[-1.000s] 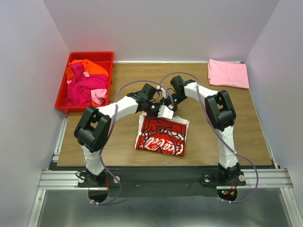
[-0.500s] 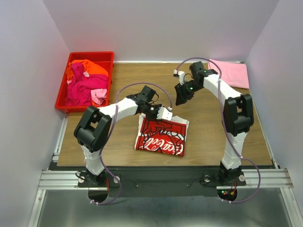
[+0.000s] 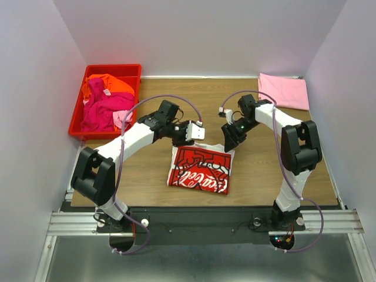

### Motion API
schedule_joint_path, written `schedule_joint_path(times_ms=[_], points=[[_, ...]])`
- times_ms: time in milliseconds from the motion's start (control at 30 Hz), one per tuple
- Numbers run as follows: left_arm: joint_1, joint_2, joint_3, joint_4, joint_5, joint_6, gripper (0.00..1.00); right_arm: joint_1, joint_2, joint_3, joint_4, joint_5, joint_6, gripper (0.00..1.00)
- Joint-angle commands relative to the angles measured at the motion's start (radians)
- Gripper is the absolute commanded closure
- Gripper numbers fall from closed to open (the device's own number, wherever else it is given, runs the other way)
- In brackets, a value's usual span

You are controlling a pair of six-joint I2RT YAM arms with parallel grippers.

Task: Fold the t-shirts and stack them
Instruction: Fold the tshirt

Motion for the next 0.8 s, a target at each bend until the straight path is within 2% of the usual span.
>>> schedule_joint_path(times_ms=[0,233,500,700,767], points=[[-0.005,-0.04,-0.086,-0.055,0.068,-0.075,0.48,-0.005,-0.018,-0.001,0.0,-0.002,-0.037,0.47],[-0.005,-0.043,-0.169,-0.018,0.072,-0.096,0.49,-0.01,-0.002,-0.006,0.024,0.029,-0.042,0.47],[-0.006,-0.014,-0.194,-0.006,0.071,-0.098,0.52,-0.021,0.031,0.011,0.032,0.033,-0.039,0.48],[-0.005,0.009,-0.199,-0.006,0.06,-0.096,0.53,-0.022,0.051,-0.014,0.032,0.027,-0.06,0.55],[-0.007,0.012,-0.199,-0.006,0.058,-0.096,0.53,-0.021,0.05,-0.018,0.03,0.029,-0.063,0.61]])
